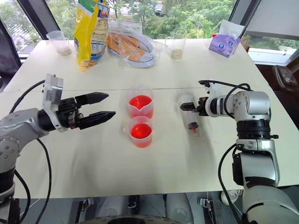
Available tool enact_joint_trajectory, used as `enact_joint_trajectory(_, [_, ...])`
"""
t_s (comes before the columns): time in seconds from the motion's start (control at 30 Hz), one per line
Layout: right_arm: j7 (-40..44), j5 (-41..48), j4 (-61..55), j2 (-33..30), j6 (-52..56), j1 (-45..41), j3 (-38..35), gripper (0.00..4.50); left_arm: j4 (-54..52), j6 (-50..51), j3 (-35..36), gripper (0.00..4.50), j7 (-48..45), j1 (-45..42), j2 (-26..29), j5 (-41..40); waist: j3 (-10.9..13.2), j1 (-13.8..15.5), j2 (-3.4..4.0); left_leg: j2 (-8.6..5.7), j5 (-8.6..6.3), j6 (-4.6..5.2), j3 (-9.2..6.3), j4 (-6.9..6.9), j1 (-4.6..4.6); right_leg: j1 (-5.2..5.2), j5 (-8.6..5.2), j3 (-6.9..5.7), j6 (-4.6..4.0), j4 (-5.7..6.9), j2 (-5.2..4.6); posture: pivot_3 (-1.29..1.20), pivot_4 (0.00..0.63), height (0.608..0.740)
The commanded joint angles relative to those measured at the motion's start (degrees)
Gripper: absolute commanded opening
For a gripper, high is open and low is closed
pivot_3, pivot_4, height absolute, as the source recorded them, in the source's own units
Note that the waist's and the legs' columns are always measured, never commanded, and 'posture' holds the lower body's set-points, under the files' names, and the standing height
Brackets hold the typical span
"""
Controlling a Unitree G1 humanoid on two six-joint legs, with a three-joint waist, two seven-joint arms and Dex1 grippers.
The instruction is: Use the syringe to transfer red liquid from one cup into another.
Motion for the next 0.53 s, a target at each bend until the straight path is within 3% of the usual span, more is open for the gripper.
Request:
enact_joint_trajectory(0.03, [4.7,-0.4,-8.0,-4.2,-3.6,0.4,2.2,4.46,-1.6,-0.4,1.6,4.5,-0.4,0.0,1.1,-1.1,0.0,-0.1,0.03,0.0,0.0,0.0,0.0,0.0,-0.02,-0.01,0.0,0.0,0.0,-0.01,0.0,0.0,0.15,0.74])
enact_joint_trajectory(0.4, [28.2,8.1,-32.8,-20.7,-14.9,9.5,-1.4,4.46,-3.8,1.6,7.9,4.5,-1.3,5.1,7.2,-4.7,0.0,0.0,0.02,0.06,-0.04,0.04,0.0,-0.06,0.0,-0.04,-0.1,-0.01,-0.1,-0.05,0.01,0.0,0.15,0.74])
enact_joint_trajectory(0.53, [32.8,11.1,-36.8,-23.7,-16.6,12.5,-3.7,4.46,-3.8,2.1,9.1,4.5,-1.4,5.8,7.8,-7.0,0.0,0.0,0.01,0.05,-0.04,0.04,0.02,-0.02,-0.01,-0.01,-0.15,-0.01,-0.19,-0.09,-0.05,0.0,0.15,0.74])
